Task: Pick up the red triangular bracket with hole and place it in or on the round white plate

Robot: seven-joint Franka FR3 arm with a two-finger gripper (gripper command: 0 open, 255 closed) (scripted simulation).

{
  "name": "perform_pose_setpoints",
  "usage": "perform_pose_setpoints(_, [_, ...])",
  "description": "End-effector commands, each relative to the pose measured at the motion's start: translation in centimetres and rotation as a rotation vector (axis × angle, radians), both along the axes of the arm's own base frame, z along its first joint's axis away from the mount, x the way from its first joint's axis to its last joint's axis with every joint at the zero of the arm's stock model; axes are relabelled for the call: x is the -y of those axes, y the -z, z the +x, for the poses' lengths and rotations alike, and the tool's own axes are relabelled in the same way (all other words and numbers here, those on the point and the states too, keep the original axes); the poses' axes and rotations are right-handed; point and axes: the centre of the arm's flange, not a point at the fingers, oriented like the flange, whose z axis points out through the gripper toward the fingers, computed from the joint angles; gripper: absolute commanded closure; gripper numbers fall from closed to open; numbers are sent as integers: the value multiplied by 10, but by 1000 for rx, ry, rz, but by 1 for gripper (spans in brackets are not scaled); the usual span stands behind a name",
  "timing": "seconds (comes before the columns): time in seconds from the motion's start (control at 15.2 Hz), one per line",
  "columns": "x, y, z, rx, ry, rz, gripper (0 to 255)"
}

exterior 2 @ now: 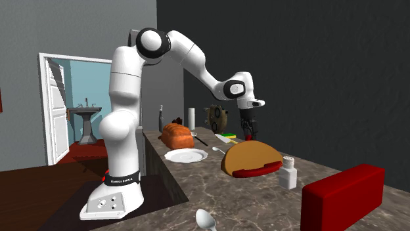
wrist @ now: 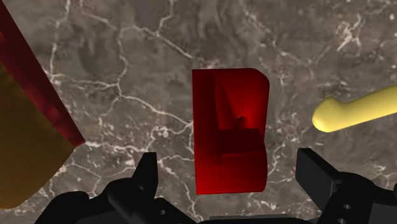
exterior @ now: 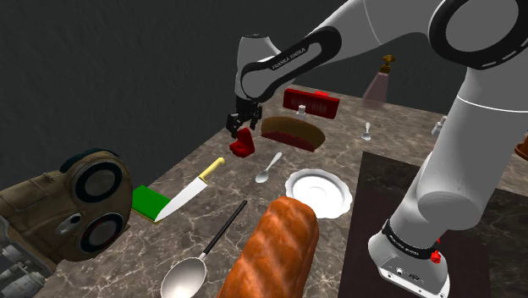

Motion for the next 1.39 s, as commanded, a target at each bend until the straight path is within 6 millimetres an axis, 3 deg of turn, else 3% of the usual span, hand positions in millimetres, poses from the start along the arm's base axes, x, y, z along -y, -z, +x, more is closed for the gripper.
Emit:
perform_pose_setpoints(0.0, [0, 0, 0, 0, 0, 0, 0])
perform_pose_setpoints(0.13, [0, 0, 0, 0, 0, 0, 0])
perform_pose_setpoints(0.2, [0, 0, 0, 0, 0, 0, 255])
perform_pose_setpoints(0.79, [0, 0, 0, 0, 0, 0, 255])
perform_pose_setpoints(1.32, [0, -42, 0, 0, 0, 0, 255])
